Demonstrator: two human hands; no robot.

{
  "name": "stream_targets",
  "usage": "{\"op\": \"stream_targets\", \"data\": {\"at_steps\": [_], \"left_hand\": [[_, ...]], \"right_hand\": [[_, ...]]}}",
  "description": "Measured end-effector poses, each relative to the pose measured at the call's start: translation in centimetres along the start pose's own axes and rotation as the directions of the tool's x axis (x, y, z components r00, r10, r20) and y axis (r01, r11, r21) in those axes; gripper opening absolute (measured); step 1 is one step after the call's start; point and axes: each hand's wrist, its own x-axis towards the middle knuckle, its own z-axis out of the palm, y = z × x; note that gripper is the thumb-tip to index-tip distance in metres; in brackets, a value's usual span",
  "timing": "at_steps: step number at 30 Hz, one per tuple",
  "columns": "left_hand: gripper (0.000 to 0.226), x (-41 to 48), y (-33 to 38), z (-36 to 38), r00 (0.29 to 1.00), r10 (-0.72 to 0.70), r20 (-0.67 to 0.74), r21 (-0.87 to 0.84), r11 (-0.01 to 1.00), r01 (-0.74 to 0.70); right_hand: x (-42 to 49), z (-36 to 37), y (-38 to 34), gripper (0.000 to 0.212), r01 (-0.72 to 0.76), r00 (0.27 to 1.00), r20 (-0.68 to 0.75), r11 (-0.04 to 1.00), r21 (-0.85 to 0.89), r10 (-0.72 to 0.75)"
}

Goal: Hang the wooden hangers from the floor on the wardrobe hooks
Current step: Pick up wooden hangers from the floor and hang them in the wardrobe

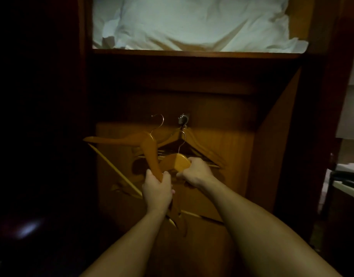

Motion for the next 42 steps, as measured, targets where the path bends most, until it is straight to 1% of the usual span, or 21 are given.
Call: {"op": "stream_targets", "data": {"at_steps": [3,4,6,9,12,14,18,21,30,34,38,41,42], "left_hand": [[0.018,0.6,0.7,2.1,1.0,0.005,0.028,-0.016,1.0,-0.004],[0.018,1.0,0.9,2.7,0.999,0.004,0.037,-0.018,1.0,-0.003],[0.021,1.8,1.2,4.0,0.998,-0.001,0.062,-0.007,1.0,0.002],[0.028,3.2,1.2,5.9,0.993,0.013,0.117,0.038,0.999,-0.018],[0.029,4.8,1.2,7.6,0.991,0.001,0.131,0.054,0.999,-0.008],[0.03,6.1,1.1,8.6,0.99,-0.02,0.142,0.066,0.998,0.011],[0.033,8.1,0.6,10.2,0.988,-0.037,0.153,0.093,0.995,0.023],[0.033,9.1,-0.1,11.3,0.986,-0.021,0.167,0.134,0.991,-0.002],[0.036,12.1,-0.3,14.3,0.99,0.041,0.133,0.203,0.977,-0.068],[0.031,13.6,-0.1,15.5,0.996,0.038,0.08,0.214,0.975,-0.054],[0.029,14.3,0.0,16.7,0.998,0.048,0.042,0.213,0.975,-0.056],[0.03,15.0,-0.5,17.5,0.999,0.043,0.021,0.208,0.977,-0.047],[0.03,15.2,-0.6,17.7,0.999,0.037,0.013,0.209,0.977,-0.039]], "right_hand": [[1.2,-1.4,0.5,0.051,0.003,0.999,-0.043,1.0,-0.025,-0.004],[1.7,-1.8,0.6,0.055,-0.002,0.998,-0.061,1.0,-0.024,0.0],[3.0,-2.5,0.8,0.063,-0.009,0.994,-0.11,1.0,-0.027,0.006],[4.9,-3.4,0.8,0.066,0.003,0.982,-0.188,0.996,-0.084,-0.018],[7.0,-3.9,1.0,0.068,-0.012,0.976,-0.216,0.995,-0.096,-0.009],[8.5,-4.0,1.0,0.068,-0.021,0.977,-0.213,0.995,-0.1,-0.001],[11.1,-4.3,1.0,0.062,-0.034,0.978,-0.206,0.996,-0.083,0.017],[12.7,-4.3,1.1,0.061,-0.037,0.977,-0.214,0.997,-0.07,0.021],[18.2,-4.8,2.0,0.042,-0.012,0.986,-0.165,0.996,-0.083,-0.002],[20.5,-4.8,2.5,0.051,0.032,0.993,-0.109,0.996,-0.087,-0.041],[22.7,-4.8,2.8,0.048,0.078,0.994,-0.067,0.991,-0.111,-0.086],[24.2,-4.8,2.9,0.029,0.09,0.995,-0.033,0.992,-0.092,-0.094],[24.7,-4.8,2.9,0.026,0.093,0.995,-0.021,0.992,-0.087,-0.095]]}}
